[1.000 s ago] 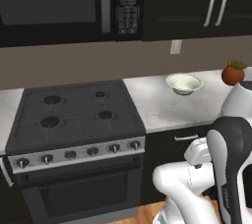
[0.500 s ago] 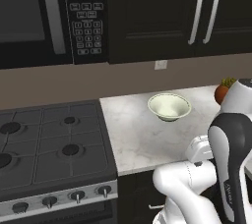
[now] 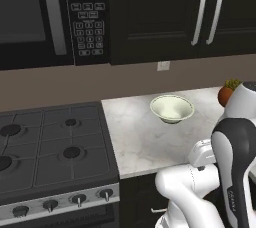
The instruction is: Pick the cup and bowl from the counter and place them on the counter next to the sink.
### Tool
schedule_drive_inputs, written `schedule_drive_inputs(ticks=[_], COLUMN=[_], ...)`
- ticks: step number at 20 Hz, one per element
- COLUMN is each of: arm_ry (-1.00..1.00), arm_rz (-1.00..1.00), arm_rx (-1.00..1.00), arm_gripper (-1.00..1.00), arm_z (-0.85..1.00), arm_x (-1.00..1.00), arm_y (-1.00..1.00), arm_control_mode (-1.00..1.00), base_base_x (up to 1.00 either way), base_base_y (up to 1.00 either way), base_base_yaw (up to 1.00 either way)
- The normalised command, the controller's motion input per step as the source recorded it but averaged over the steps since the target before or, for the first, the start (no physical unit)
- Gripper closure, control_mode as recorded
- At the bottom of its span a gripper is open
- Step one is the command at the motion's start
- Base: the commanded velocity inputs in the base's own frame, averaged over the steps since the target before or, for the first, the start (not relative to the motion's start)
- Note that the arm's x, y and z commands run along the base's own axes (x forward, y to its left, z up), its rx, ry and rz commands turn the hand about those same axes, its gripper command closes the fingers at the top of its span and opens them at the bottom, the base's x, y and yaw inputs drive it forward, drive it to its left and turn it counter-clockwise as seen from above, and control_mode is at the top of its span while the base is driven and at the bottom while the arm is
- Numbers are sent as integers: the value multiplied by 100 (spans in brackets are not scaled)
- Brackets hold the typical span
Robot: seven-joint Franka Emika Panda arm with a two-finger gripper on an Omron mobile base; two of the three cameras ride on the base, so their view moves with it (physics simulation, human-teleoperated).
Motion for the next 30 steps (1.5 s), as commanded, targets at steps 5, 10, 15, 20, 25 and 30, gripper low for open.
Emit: schedule_drive_inputs(ticks=[5,10,15,20,25,30], arm_ry=[0,0,-2,-12,-22,-26], arm_rz=[0,0,0,0,1,0], arm_rx=[0,0,2,8,5,0], arm_gripper=[-100,-100,-100,-100,-100,-100], arm_z=[0,0,-5,-24,-19,-11], arm_x=[0,0,0,0,2,20], arm_y=[0,0,0,0,0,0], arm_control_mode=[100,100,-100,-100,-100,-100], base_base_x=[0,0,0,0,0,0], base_base_y=[0,0,0,0,0,0], base_base_yaw=[0,0,0,0,0,0])
